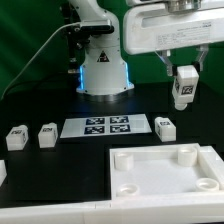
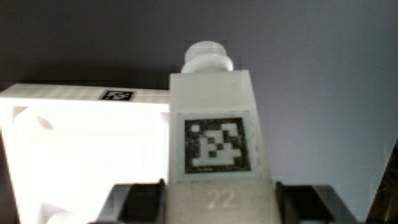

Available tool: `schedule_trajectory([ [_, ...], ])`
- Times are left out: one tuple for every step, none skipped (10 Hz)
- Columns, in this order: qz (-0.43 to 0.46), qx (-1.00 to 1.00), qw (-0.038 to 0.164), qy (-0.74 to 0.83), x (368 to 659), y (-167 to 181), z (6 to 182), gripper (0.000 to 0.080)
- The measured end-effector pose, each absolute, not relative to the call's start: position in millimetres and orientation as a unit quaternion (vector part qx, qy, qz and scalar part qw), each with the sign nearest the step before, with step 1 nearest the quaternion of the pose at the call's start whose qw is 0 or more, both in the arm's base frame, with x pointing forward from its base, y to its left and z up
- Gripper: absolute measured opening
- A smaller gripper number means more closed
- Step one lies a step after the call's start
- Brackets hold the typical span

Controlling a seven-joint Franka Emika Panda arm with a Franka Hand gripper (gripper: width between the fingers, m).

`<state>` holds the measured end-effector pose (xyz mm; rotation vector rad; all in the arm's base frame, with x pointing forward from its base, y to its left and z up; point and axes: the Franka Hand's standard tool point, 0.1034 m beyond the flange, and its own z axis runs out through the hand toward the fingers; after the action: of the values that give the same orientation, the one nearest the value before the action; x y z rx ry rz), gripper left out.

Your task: Assemble one leg

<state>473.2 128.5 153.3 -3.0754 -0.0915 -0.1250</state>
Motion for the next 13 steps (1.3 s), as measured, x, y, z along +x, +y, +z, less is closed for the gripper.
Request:
schedule_trajectory([
  [-0.039, -0.998, 0.031, -0.029, 474, 129, 153.5, 0.0294],
  [-0.041, -0.998, 0.031, -0.028, 476, 127, 155.1, 0.0294],
  [-0.064, -0.997, 0.015, -0.042, 497, 113, 170.4, 0.0294],
  [-0.098, -0.993, 0.013, -0.058, 528, 97, 193.6, 0.0294],
  [-0.125, -0.990, 0.013, -0.067, 551, 85, 209.4, 0.0294],
  [-0.122, -0.990, 0.011, -0.065, 563, 78, 218.2, 0.0294],
  [-0.113, -0.991, 0.010, -0.072, 575, 77, 228.4, 0.0294],
  [-0.122, -0.990, 0.012, -0.072, 577, 79, 227.0, 0.0294],
  [-0.123, -0.990, 0.012, -0.073, 574, 79, 224.1, 0.0294],
  [-0.139, -0.988, 0.013, -0.073, 577, 79, 224.7, 0.0294],
  [-0.142, -0.987, 0.014, -0.074, 575, 81, 219.3, 0.0294],
  [-0.161, -0.984, 0.016, -0.074, 579, 84, 217.8, 0.0294],
  [-0.161, -0.984, 0.016, -0.074, 579, 84, 217.8, 0.0294],
])
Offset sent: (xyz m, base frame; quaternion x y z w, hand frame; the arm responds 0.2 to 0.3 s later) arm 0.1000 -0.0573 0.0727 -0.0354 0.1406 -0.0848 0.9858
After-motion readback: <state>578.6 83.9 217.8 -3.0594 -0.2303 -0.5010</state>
